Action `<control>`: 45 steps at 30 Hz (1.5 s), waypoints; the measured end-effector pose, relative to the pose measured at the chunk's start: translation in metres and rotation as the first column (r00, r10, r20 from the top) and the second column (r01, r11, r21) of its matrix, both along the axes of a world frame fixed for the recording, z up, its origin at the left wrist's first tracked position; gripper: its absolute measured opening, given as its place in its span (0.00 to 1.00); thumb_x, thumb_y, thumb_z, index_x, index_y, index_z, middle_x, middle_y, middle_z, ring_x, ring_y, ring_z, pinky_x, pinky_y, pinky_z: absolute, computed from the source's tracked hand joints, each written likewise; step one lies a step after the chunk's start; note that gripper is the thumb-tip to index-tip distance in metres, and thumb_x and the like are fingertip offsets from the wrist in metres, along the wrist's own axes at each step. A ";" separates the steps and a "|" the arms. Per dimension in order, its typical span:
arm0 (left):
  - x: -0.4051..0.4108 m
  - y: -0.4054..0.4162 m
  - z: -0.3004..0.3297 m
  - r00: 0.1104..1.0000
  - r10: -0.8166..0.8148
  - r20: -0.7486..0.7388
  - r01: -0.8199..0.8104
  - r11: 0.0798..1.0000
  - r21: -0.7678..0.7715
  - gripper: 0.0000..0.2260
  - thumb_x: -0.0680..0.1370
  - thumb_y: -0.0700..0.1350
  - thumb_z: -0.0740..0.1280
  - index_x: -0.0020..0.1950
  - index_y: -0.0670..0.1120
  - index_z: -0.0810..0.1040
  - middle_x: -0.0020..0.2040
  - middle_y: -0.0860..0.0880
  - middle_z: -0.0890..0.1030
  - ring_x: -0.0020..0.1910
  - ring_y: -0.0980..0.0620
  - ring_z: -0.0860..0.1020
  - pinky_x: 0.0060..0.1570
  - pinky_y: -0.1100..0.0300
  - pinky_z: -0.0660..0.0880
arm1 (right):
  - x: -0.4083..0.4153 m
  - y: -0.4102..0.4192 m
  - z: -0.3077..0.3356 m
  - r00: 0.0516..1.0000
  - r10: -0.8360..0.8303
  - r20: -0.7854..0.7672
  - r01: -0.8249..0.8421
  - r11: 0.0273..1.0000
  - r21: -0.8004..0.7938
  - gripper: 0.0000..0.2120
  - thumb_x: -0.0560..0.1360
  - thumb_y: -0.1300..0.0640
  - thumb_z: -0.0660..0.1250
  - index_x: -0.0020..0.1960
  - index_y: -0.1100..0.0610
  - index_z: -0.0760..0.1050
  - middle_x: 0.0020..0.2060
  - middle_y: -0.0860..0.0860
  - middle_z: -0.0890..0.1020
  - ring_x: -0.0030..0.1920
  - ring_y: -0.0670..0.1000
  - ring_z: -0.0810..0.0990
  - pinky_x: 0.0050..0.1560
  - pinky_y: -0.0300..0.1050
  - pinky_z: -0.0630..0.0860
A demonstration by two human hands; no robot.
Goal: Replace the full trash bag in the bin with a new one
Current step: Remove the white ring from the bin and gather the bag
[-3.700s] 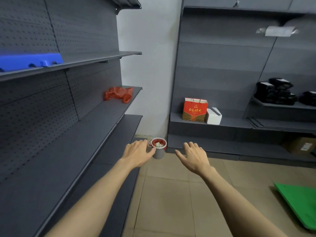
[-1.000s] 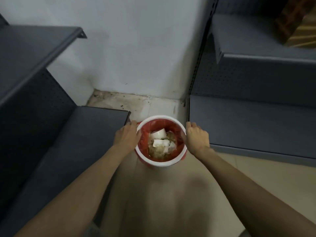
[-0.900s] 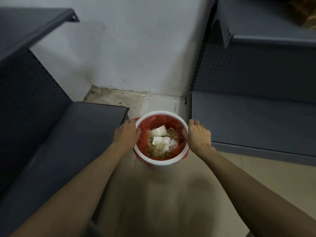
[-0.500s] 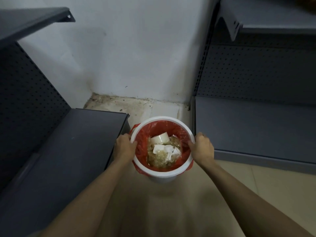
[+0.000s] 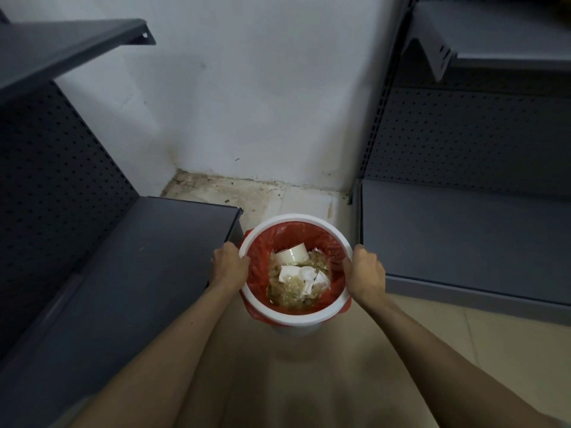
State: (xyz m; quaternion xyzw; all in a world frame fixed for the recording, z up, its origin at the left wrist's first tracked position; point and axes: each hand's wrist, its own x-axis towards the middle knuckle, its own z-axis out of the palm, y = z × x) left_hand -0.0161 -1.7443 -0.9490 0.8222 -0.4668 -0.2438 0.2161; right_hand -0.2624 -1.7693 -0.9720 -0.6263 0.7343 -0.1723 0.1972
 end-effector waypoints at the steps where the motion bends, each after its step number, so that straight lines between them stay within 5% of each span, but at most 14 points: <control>1: -0.001 0.000 0.000 1.000 -0.011 0.018 0.011 1.000 0.014 0.06 0.79 0.42 0.68 0.51 0.41 0.75 0.47 0.42 0.81 0.40 0.46 0.81 0.37 0.53 0.80 | 0.000 0.000 0.000 1.000 0.009 -0.014 -0.009 1.000 -0.004 0.08 0.80 0.56 0.60 0.53 0.60 0.74 0.43 0.56 0.82 0.40 0.57 0.83 0.43 0.56 0.83; 6: -0.013 0.000 0.016 0.993 -0.039 0.110 0.039 0.999 0.003 0.10 0.81 0.43 0.59 0.60 0.40 0.68 0.53 0.40 0.78 0.49 0.41 0.79 0.45 0.46 0.79 | -0.003 0.002 0.013 0.994 0.041 -0.106 -0.047 0.997 -0.062 0.06 0.82 0.57 0.56 0.53 0.59 0.69 0.41 0.56 0.82 0.38 0.57 0.82 0.42 0.57 0.82; 9: -0.025 0.002 0.028 0.950 -0.077 0.304 0.107 0.991 -0.083 0.11 0.81 0.44 0.59 0.61 0.39 0.71 0.58 0.40 0.75 0.55 0.42 0.74 0.51 0.47 0.76 | -0.016 0.005 0.029 0.987 -0.004 -0.163 -0.013 0.995 -0.102 0.07 0.80 0.58 0.60 0.56 0.60 0.69 0.48 0.58 0.80 0.47 0.59 0.79 0.44 0.54 0.79; 14: -0.072 -0.004 0.044 0.897 -0.222 0.383 0.315 0.928 -0.200 0.09 0.81 0.45 0.60 0.57 0.42 0.72 0.52 0.44 0.77 0.49 0.46 0.76 0.45 0.51 0.77 | -0.070 0.020 0.048 0.969 -0.143 -0.199 0.112 0.981 -0.159 0.08 0.79 0.61 0.61 0.56 0.64 0.70 0.53 0.61 0.76 0.52 0.62 0.76 0.44 0.56 0.75; 24: -0.229 0.013 0.023 0.732 -0.562 0.385 0.641 0.759 -0.112 0.08 0.81 0.46 0.59 0.55 0.42 0.69 0.48 0.42 0.82 0.47 0.37 0.82 0.38 0.49 0.72 | -0.215 0.118 0.020 0.862 -0.467 -0.197 0.439 0.882 -0.170 0.08 0.81 0.61 0.59 0.51 0.67 0.70 0.51 0.65 0.74 0.46 0.69 0.77 0.42 0.59 0.72; 31: -0.282 0.050 -0.062 0.670 -0.680 0.297 0.718 0.695 -0.027 0.08 0.80 0.43 0.58 0.56 0.40 0.70 0.50 0.38 0.81 0.51 0.35 0.80 0.43 0.47 0.73 | -0.252 0.176 -0.058 0.797 -0.569 -0.203 0.564 0.821 -0.088 0.06 0.78 0.64 0.62 0.52 0.67 0.71 0.49 0.66 0.76 0.47 0.69 0.76 0.43 0.59 0.71; 39: -0.273 0.066 -0.178 0.599 -0.736 0.315 0.682 0.675 0.280 0.11 0.82 0.43 0.58 0.59 0.40 0.75 0.56 0.40 0.82 0.57 0.40 0.80 0.52 0.50 0.75 | -0.235 0.193 -0.168 0.826 -0.521 -0.218 0.559 0.808 0.188 0.08 0.79 0.65 0.58 0.58 0.64 0.69 0.53 0.62 0.75 0.51 0.66 0.78 0.47 0.55 0.73; 45: -0.265 0.066 -0.225 0.596 -0.748 0.292 0.664 0.664 0.345 0.10 0.82 0.38 0.58 0.61 0.42 0.73 0.58 0.41 0.81 0.57 0.40 0.79 0.54 0.49 0.74 | -0.228 0.186 -0.204 0.835 -0.500 -0.231 0.548 0.789 0.277 0.09 0.78 0.66 0.58 0.58 0.63 0.67 0.56 0.62 0.75 0.54 0.65 0.78 0.47 0.52 0.72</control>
